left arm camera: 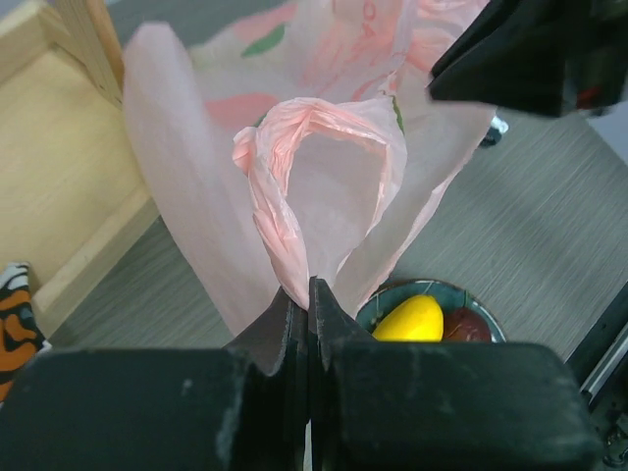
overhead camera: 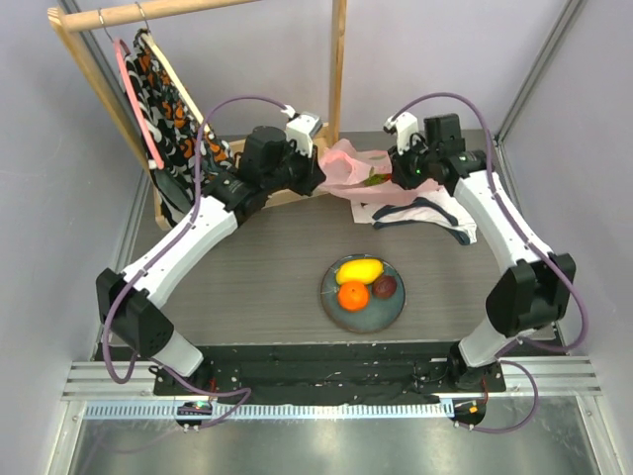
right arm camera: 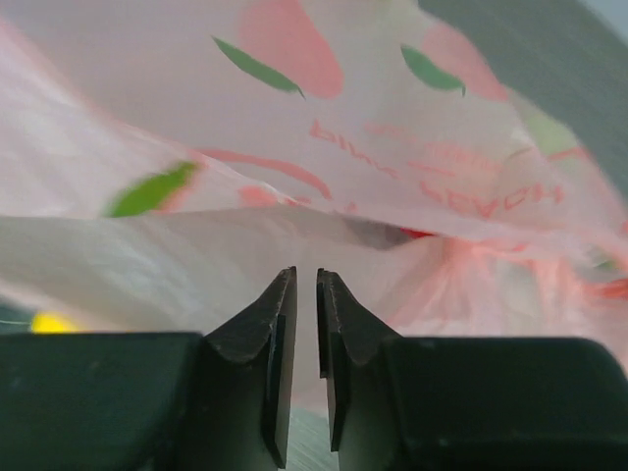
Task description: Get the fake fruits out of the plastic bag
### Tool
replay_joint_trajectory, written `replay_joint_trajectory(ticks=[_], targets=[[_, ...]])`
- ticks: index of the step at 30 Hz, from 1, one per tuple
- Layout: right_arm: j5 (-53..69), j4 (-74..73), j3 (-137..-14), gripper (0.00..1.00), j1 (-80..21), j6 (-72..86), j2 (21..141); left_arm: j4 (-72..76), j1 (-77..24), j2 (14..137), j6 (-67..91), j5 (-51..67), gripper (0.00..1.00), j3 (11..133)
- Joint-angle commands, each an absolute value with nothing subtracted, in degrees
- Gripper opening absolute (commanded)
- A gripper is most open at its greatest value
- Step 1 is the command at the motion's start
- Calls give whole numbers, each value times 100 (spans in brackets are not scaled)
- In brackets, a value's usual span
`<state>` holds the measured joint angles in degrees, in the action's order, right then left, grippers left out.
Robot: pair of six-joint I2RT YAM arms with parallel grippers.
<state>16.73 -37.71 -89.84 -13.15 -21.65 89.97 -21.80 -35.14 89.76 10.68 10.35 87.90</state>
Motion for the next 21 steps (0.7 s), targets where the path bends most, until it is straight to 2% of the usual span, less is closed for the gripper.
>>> replay_joint_trajectory(ticks=[1, 7, 9, 16, 21], targets=[[1337, -3254, -8632, 22, -1318, -2320, 9351, -2197, -3507, 8552, 1204, 844, 0, 9044], [941, -2794, -8253, 21, -1617, -2469, 9790, -2136, -3507, 8473, 1222, 783, 0, 8824], [957, -3136, -8244, 16, -1679, -2628, 9748, -2144, -3498, 8455, 1204, 677, 0, 8737], [906, -4463, -6700, 14, -1828, -2584, 8588, -2022, -3489, 8437, 1239, 949, 0, 8473], [712, -4676, -6951, 13, -1828, -2681, 8174, -2004, -3489, 8525, 1336, 1063, 0, 8455]])
